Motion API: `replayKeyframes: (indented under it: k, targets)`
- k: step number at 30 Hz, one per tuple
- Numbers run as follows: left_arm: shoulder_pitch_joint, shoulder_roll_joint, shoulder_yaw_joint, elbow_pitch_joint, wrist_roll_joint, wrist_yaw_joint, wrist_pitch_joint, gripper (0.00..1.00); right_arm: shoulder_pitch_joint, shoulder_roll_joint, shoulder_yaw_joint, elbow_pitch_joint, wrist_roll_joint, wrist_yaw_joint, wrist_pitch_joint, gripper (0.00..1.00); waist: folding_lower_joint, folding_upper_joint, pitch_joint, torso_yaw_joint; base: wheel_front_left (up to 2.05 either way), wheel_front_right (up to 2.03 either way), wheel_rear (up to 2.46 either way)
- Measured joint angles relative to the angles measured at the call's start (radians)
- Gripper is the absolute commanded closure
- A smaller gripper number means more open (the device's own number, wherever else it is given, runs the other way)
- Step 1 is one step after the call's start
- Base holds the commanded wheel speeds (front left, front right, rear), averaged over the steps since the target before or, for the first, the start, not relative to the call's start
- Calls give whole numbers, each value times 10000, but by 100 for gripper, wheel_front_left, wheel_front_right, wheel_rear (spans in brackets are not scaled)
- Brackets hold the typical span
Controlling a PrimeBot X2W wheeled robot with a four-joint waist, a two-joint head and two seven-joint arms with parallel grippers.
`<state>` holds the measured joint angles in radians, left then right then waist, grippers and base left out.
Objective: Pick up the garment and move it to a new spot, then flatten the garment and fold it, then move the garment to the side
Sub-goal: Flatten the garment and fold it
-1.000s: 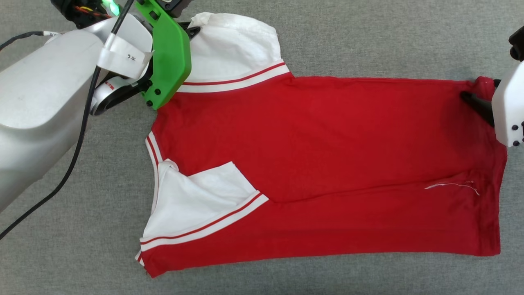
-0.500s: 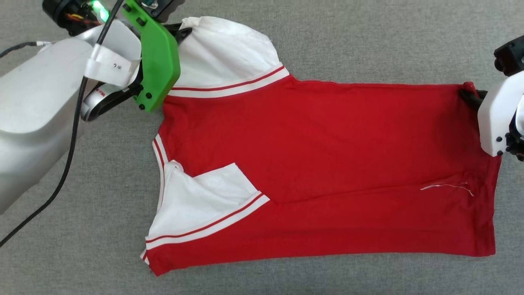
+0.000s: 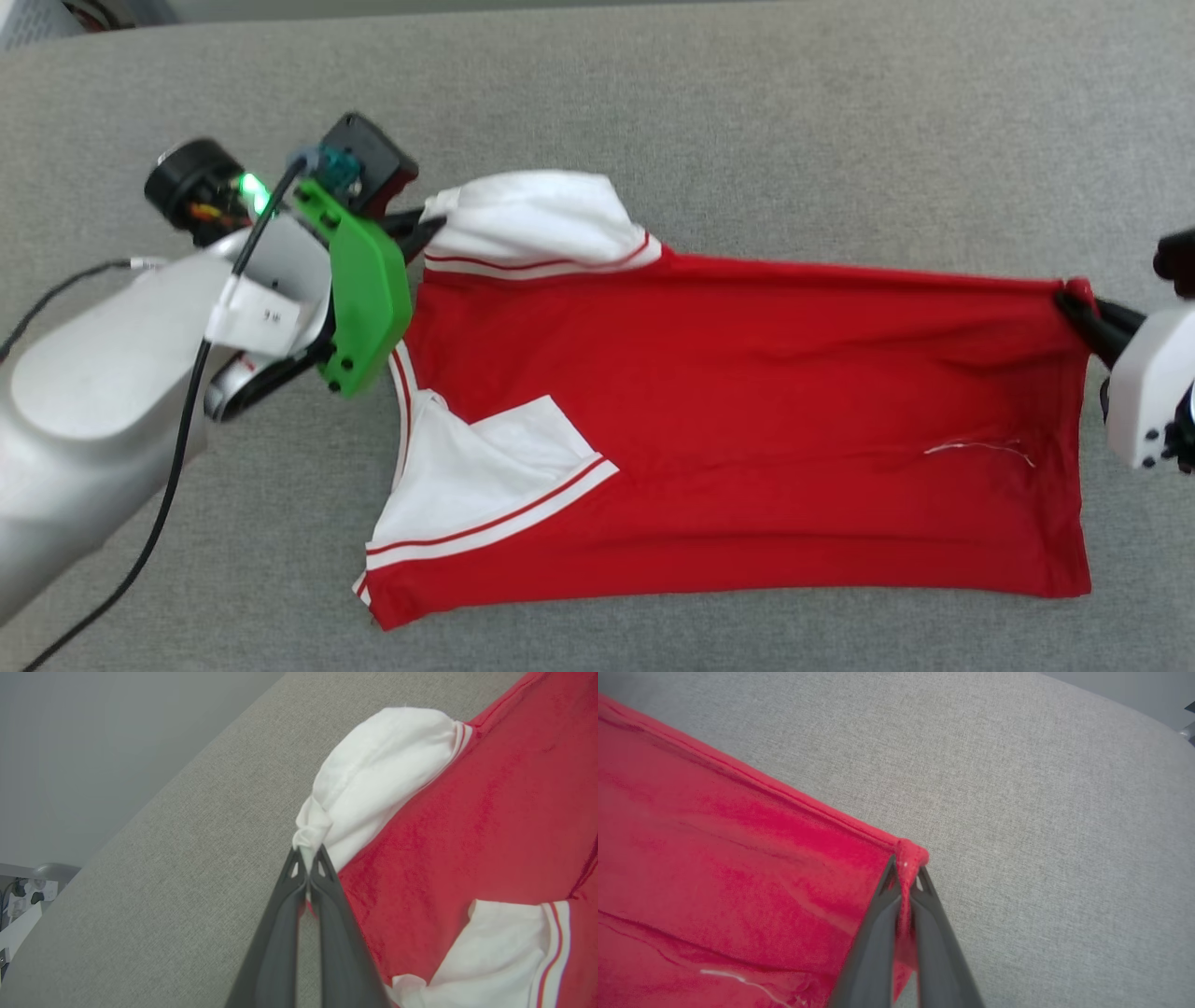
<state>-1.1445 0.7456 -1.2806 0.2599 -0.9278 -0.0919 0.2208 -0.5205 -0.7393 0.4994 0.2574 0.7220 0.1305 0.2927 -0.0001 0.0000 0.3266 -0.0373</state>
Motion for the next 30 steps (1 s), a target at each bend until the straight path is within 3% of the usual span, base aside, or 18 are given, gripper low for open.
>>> replayKeyframes:
  k: [14, 20, 27, 28, 29, 30]
  targets:
    - [3222, 1473, -2, -2433, -88, 1797, -577, 100, 3249, 441, -1549, -1448, -370, 0, -173, 100, 0, 0, -1148, 176, 0, 0, 0]
    - [4524, 1463, -15, -2652, -353, 2199, -648, 100, 4286, 857, -1971, -1532, -466, 0, 29, 100, 0, 0, -1127, 254, 0, 0, 0]
    - [5319, 836, -25, -1902, -608, 2107, -853, 100, 4733, 1356, -2031, -1239, -508, 0, 178, 97, 0, 0, -881, 235, 0, 0, 0]
    - [5353, 773, -10, -1787, -610, 2111, -955, 76, 4732, 1402, -2088, -1212, -502, 0, 109, 56, 0, 0, -874, 225, 0, 0, 0]
    - [5388, 732, 38, -1685, -593, 2161, -1185, 0, 4732, 1438, -2138, -1214, -506, 2, 35, 0, 0, 0, -883, 212, 0, 0, 0]
    - [5430, 696, 121, -1622, -581, 2245, -1446, 0, 4733, 1442, -2199, -1244, -537, 2, -90, 0, 0, 0, -909, 200, 0, 0, 0]
